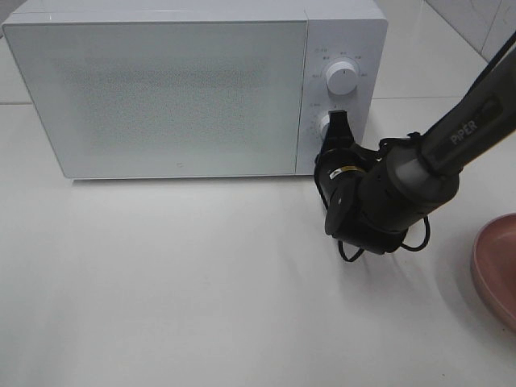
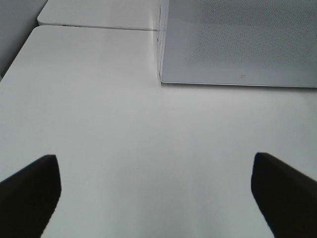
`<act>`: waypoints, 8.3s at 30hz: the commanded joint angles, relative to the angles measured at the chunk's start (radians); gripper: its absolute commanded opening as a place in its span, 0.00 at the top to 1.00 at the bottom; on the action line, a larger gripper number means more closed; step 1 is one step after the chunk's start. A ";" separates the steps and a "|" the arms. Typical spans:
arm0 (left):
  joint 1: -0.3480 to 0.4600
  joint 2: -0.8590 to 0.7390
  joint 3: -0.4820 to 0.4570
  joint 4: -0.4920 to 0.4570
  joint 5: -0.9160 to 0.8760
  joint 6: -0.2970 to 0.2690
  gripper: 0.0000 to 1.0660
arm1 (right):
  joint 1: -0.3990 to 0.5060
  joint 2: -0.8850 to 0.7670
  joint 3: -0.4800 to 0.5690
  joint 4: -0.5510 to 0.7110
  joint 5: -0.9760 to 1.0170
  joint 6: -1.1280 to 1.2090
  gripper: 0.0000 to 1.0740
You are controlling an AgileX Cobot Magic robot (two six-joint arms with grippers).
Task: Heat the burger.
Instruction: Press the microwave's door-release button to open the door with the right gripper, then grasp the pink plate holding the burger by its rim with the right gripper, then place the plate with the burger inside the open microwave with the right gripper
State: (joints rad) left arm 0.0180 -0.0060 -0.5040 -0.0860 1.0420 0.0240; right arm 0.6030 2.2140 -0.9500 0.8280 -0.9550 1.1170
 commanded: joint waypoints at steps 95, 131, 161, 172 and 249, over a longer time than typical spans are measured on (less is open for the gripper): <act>0.001 -0.020 0.001 -0.009 -0.005 0.000 0.06 | -0.081 -0.818 0.318 -0.651 1.325 -0.960 0.89; 0.001 -0.020 0.001 -0.009 -0.005 0.000 0.06 | -0.081 -1.166 0.318 -1.032 1.886 -0.818 0.22; 0.001 -0.020 0.001 -0.009 -0.005 0.000 0.06 | -0.361 -1.072 0.318 -1.130 1.797 -0.854 0.25; 0.001 -0.020 0.001 -0.009 -0.005 0.000 0.06 | -0.430 -0.926 0.318 -1.100 1.669 -0.907 0.25; 0.001 -0.020 0.001 -0.009 -0.005 0.000 0.06 | -0.326 -0.472 0.318 -1.383 1.551 -0.561 1.00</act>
State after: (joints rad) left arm 0.0180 -0.0060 -0.5040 -0.0860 1.0420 0.0240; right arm 0.2610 1.7330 -0.6420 -0.5110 0.5490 0.4810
